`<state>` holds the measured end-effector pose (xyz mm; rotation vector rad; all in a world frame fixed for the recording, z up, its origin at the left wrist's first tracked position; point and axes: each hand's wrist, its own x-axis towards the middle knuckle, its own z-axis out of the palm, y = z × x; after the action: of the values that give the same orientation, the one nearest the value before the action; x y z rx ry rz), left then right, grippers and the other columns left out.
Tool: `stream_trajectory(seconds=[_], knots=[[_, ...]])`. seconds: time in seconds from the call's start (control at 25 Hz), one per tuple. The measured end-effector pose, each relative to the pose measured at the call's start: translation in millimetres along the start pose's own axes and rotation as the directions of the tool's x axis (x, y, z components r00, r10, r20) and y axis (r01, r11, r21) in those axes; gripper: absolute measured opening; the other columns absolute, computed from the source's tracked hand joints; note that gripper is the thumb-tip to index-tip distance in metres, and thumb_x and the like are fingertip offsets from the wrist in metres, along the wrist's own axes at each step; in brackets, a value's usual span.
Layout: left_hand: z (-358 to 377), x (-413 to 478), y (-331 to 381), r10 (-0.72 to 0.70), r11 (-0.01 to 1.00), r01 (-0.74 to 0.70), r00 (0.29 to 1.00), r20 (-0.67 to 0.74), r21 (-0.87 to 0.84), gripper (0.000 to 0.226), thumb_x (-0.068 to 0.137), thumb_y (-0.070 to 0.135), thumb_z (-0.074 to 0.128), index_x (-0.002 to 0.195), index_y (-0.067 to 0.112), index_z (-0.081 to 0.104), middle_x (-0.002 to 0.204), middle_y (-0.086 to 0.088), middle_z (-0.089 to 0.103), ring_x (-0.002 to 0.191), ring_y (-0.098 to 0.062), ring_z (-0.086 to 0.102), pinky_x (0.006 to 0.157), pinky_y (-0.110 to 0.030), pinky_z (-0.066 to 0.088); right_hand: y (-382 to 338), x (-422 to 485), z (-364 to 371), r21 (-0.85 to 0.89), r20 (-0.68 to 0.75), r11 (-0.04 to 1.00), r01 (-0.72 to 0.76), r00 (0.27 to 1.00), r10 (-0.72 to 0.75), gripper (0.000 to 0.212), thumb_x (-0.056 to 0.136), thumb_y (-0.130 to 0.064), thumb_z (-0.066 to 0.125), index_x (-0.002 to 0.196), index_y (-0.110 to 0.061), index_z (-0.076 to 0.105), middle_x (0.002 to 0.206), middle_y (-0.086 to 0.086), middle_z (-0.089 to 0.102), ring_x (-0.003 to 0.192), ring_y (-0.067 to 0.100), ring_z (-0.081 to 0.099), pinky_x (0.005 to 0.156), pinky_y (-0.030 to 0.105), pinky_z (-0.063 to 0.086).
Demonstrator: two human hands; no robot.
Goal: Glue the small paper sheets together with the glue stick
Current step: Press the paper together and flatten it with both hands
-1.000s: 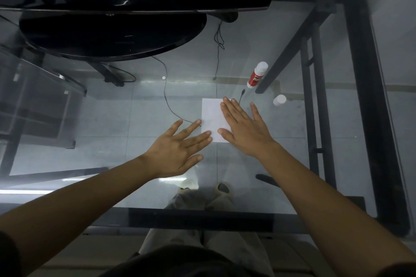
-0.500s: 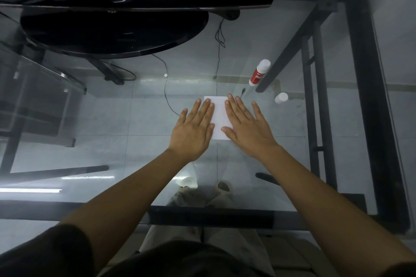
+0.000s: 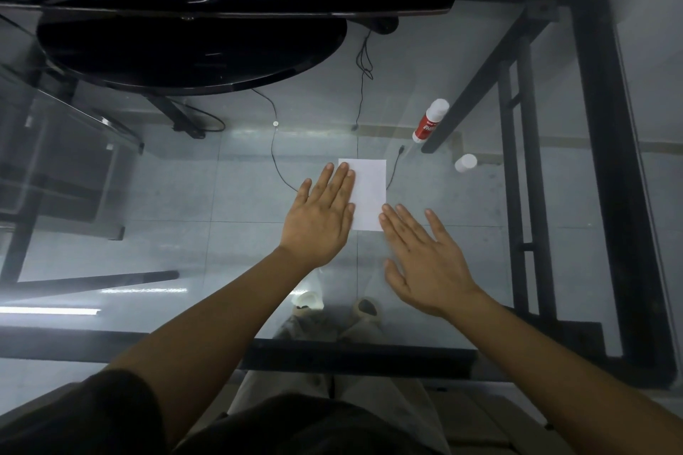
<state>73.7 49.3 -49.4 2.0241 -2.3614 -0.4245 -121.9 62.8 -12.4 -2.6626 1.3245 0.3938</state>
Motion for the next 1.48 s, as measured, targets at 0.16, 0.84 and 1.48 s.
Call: stream_trajectory(seconds=[0.16, 0.84, 1.48], knots=[[0.1, -0.2, -2.0, 0.013, 1.000, -0.013, 1.000, -0.006, 0.008, 0.054, 0.097, 0.039, 0.008, 0.144, 0.015, -0.004, 0.155, -0.003, 0.000, 0.138, -0.014, -0.013, 0.113, -0.037, -0.002, -10.0, 26.8, 0.8, 0.046, -0.010, 0.997, 0.057, 0.998, -0.057, 0.061, 0.092, -0.044, 0.014, 0.141, -0.016, -0.010, 0.148, 0.001, -0.013, 0.137, 0.016, -0.014, 0.105, 0.038, -0.023], [-1.1, -0.9, -2.2, 0.012, 1.000, -0.012, 1.000, -0.008, -0.004, 0.055, 0.096, 0.040, 0.006, 0.145, 0.015, 0.000, 0.156, -0.003, 0.003, 0.139, -0.014, -0.011, 0.113, -0.037, -0.002, 6.9, 57.3, -5.8, 0.059, -0.035, 0.997, 0.049, 0.998, -0.047, 0.060, 0.092, -0.041, 0.012, 0.143, -0.016, -0.007, 0.151, 0.001, -0.008, 0.136, 0.011, -0.014, 0.107, 0.034, -0.020], [2.0, -0.1, -2.6, -0.004, 1.000, 0.004, 1.000, 0.004, 0.003, 0.058, 0.094, 0.045, -0.001, 0.145, 0.017, -0.002, 0.155, -0.001, 0.001, 0.138, -0.013, -0.013, 0.112, -0.036, -0.005, 23.6, 64.4, -2.7, 0.063, -0.022, 0.989, -0.131, 0.991, 0.132, 0.059, 0.095, -0.041, 0.013, 0.144, -0.015, -0.005, 0.156, 0.003, -0.001, 0.142, 0.018, -0.006, 0.108, 0.038, -0.015]])
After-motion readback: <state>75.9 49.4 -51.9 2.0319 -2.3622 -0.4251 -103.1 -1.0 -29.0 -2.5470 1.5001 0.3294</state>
